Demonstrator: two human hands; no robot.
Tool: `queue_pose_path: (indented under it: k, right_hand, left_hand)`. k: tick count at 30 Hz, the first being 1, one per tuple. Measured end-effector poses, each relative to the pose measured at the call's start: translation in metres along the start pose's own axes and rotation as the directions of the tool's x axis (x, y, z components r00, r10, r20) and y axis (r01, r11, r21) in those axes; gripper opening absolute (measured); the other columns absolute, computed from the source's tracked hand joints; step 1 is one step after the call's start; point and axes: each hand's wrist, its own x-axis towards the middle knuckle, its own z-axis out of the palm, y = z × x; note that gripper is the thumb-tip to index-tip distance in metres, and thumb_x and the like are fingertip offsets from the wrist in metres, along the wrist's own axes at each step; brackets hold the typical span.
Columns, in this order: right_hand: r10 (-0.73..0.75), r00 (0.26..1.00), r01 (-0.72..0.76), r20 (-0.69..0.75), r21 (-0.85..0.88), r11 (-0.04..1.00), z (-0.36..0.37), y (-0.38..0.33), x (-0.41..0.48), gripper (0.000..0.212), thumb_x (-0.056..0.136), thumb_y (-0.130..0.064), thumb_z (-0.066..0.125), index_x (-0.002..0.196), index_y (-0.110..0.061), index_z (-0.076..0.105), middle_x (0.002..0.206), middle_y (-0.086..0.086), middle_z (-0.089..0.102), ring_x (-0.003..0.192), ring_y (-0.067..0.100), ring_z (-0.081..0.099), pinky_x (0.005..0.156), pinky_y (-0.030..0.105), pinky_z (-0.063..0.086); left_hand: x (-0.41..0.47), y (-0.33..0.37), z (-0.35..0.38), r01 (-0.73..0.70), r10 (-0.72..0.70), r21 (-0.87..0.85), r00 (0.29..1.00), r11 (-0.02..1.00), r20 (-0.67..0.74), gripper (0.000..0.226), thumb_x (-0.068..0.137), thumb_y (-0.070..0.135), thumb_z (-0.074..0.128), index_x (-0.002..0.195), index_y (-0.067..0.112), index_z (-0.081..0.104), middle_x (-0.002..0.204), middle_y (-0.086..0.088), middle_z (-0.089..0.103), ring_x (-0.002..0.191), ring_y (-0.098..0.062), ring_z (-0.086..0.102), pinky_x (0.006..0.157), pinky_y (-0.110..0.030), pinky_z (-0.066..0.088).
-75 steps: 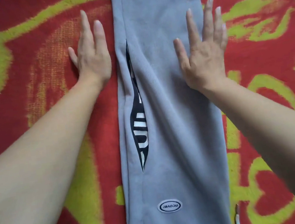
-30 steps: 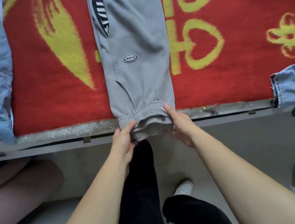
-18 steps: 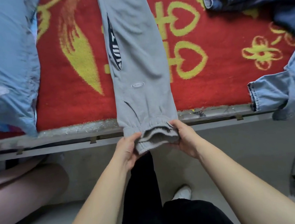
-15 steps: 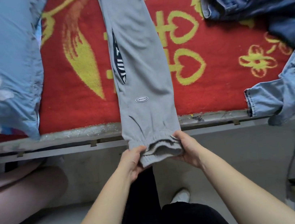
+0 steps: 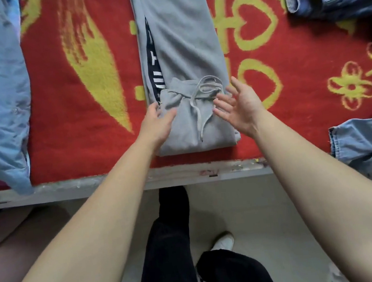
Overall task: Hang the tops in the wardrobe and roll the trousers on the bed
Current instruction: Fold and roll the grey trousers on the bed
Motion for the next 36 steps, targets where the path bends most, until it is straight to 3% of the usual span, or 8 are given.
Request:
queue_pose_path:
  k: [4,7,12,17,20,24,30,36]
  right_hand:
    - [-0.108,0.986,0.012,-0.128,-0.590,0.807,-0.008,0.019,0.017,0.020,0.097,-0.040,0.058,0.103,-0.022,0.062,0.089,0.003,0.060,0.071,0.014,0.059,0.064,0.030,0.050]
    - [-0.167,0.981,-0.036,-0.102,-0.933,0.358,-0.025,0.048,0.021,0.046,0.090,-0.050,0.063,0.120,-0.016,0.064,0.113,0.007,0.068,0.104,0.026,0.065,0.090,0.040,0.053]
    - [-0.359,0.895,0.204,0.264,-0.959,-0.197,-0.029,0.073,0.009,0.094,0.080,-0.065,0.064,0.153,-0.018,0.028,0.145,0.015,0.039,0.134,0.032,0.037,0.108,0.046,0.036]
    - [-0.111,0.922,0.222,0.371,-0.741,-0.634,-0.050,0.086,0.018,0.112,0.081,-0.044,0.070,0.158,-0.020,-0.008,0.163,0.022,-0.005,0.151,0.037,-0.002,0.121,0.050,0.012]
    - [-0.133,0.880,0.269,0.457,-0.708,-0.653,-0.055,0.081,0.026,0.094,0.080,-0.011,0.069,0.158,-0.016,0.016,0.159,0.028,0.020,0.145,0.043,0.024,0.112,0.048,0.035]
    - [-0.115,0.836,0.384,0.536,-0.723,-0.574,-0.052,0.066,0.030,0.079,0.077,-0.007,0.067,0.149,-0.013,0.036,0.142,0.019,0.049,0.126,0.038,0.049,0.092,0.044,0.053]
    - [0.036,0.856,0.499,0.516,-0.803,-0.326,-0.033,-0.020,0.037,0.045,0.071,-0.027,0.069,0.115,-0.021,0.060,0.112,0.002,0.061,0.103,0.026,0.061,0.085,0.036,0.050]
    - [-0.007,0.911,0.412,0.412,-0.911,-0.016,0.014,-0.121,0.057,0.038,0.060,-0.041,0.056,0.091,-0.022,0.067,0.081,-0.002,0.068,0.081,0.020,0.065,0.068,0.029,0.051]
  left_hand:
    - [0.019,-0.035,0.006,-0.057,-0.008,0.449,0.990,0.892,0.142,0.063,0.094,0.036,0.056,0.149,0.013,0.035,0.153,-0.006,0.041,0.138,-0.027,0.041,0.112,-0.039,0.035]
    - [0.023,-0.049,0.012,-0.124,0.014,0.611,0.983,0.782,0.182,0.065,0.094,0.035,0.053,0.151,0.012,0.032,0.156,-0.005,0.034,0.140,-0.030,0.036,0.112,-0.042,0.034]
    - [0.020,-0.046,0.018,-0.165,0.182,0.766,0.981,0.622,0.064,0.060,0.095,0.039,0.052,0.145,0.012,0.033,0.148,-0.013,0.034,0.131,-0.035,0.038,0.101,-0.046,0.038]
    - [0.018,-0.069,0.017,-0.481,0.258,0.876,0.846,-0.004,0.466,0.089,0.091,0.070,0.032,0.154,0.010,0.012,0.162,-0.020,0.001,0.149,-0.039,-0.002,0.111,-0.052,0.028]
    - [0.023,-0.078,0.015,-0.479,0.127,0.872,0.863,-0.101,0.489,0.096,0.090,0.047,0.057,0.154,0.010,-0.004,0.162,-0.020,0.001,0.148,-0.041,-0.009,0.108,-0.048,0.034]
    - [0.019,-0.073,0.016,-0.477,0.072,0.878,0.875,-0.040,0.479,0.086,0.089,0.015,0.058,0.153,0.009,0.001,0.161,-0.020,0.006,0.149,-0.041,-0.004,0.110,-0.040,0.035]
    - [0.030,-0.005,-0.004,-0.415,0.066,0.826,0.904,0.382,0.423,0.045,0.073,0.034,0.064,0.116,0.025,0.053,0.121,-0.001,0.060,0.116,-0.029,0.055,0.087,-0.039,0.049]
    - [0.086,0.111,-0.051,-0.333,0.003,0.728,0.910,0.600,0.414,0.046,0.051,0.046,0.058,0.090,0.022,0.065,0.092,-0.006,0.067,0.089,-0.030,0.063,0.076,-0.038,0.052]
